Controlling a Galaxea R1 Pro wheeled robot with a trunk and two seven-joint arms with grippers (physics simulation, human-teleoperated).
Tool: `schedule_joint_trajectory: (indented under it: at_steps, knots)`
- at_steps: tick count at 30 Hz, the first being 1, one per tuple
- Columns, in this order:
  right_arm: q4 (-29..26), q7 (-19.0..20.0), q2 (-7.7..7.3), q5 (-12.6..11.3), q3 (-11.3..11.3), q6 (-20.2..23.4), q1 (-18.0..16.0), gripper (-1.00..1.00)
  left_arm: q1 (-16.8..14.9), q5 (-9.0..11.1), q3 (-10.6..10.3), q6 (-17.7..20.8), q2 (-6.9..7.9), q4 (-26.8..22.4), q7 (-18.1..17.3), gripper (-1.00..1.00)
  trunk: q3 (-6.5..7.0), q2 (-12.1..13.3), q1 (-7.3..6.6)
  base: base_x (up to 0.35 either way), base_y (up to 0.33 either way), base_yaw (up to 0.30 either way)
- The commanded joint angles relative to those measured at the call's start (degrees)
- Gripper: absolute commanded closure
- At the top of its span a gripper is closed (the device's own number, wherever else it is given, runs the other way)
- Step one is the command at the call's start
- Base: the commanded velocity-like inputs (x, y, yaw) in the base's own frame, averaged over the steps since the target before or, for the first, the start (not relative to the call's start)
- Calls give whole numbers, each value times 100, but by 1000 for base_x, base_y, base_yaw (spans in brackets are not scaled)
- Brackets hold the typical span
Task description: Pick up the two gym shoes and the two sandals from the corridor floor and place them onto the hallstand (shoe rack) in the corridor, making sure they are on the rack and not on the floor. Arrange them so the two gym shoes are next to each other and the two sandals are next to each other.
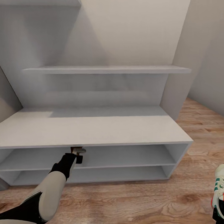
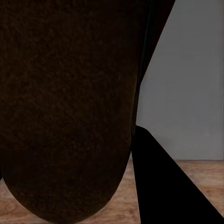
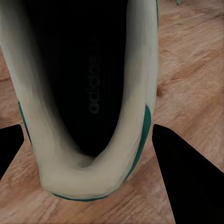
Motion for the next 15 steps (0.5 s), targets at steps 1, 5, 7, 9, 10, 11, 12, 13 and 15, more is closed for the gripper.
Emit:
schedule_joint_trajectory:
  at_steps: [1, 5, 7, 9, 10, 11, 12, 13, 15]
  knots:
    - [7, 35, -1, 35, -50, -18, -5, 100, 5, -44, 31, 21, -7, -9, -28, 100, -5, -2, -1, 5, 0, 0]
    - [7, 35, 4, 35, -50, -12, -5, 100, 9, -48, 30, 23, -8, -11, -30, 100, -5, -2, -1, 2, 0, 0]
    - [7, 35, 6, 35, -50, -11, -5, 100, 0, -48, 34, 25, -8, -11, -30, 100, -5, -2, -1, 0, 0, 0]
    - [7, 35, 7, 35, -50, -11, -5, 100, -3, -48, 35, 25, -8, -10, -28, 100, -49, -5, 4, 0, 0, 0]
    - [7, 35, 7, 35, -50, -11, -5, 100, -4, -48, 35, 25, -8, -10, -27, 100, -71, -6, 7, 0, 0, 0]
    - [7, 35, 8, 35, -50, -11, -5, 100, -5, -51, 36, 26, -8, -11, -25, 100, -94, -8, 9, 0, 0, 0]
    - [7, 35, 8, 35, -50, -11, -5, 100, -6, -53, 36, 26, -8, -10, -24, 100, -116, -9, 12, 0, 0, 0]
    - [7, 35, 8, 35, -50, -11, -5, 100, -6, -54, 36, 26, -8, -10, -23, 100, -116, -9, 12, 0, 0, 0]
    - [7, 35, 8, 35, -50, -10, -5, 100, -2, -56, 34, 26, -8, -11, -22, 100, -116, -9, 12, 0, 0, 0]
